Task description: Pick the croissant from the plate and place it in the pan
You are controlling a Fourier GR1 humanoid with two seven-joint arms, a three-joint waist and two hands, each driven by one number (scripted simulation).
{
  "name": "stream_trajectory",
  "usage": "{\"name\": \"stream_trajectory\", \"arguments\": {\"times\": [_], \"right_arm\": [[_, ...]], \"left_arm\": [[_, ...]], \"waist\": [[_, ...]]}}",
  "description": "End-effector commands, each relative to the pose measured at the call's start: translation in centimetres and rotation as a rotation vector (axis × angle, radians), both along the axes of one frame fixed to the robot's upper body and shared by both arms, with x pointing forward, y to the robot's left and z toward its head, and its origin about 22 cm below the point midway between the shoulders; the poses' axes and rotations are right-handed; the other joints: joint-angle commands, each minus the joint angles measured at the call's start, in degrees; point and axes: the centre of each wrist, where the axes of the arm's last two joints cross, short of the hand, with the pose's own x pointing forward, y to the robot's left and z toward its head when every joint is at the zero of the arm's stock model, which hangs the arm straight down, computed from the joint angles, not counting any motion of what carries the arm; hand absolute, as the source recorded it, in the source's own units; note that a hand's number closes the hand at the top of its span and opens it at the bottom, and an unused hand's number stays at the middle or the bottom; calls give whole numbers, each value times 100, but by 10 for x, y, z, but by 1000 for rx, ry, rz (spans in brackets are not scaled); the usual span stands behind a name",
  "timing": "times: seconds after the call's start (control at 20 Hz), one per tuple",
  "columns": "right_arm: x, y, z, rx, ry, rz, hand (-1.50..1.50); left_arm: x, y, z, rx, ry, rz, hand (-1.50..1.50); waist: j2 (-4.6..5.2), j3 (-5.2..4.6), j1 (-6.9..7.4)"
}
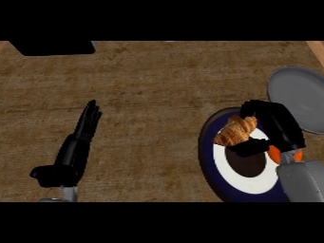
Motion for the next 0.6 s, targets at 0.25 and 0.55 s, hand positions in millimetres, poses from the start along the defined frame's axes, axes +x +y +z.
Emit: {"name": "stream_trajectory", "arguments": {"times": [0.25,0.55], "right_arm": [[-51,20,79,122,-181,-330,150],[-45,-4,90,297,-181,-463,150]], "left_arm": [[2,2,19,-10,-31,-44,0],[6,-11,12,-13,-22,-48,0]], "waist": [[93,31,256],[126,36,321]]}}
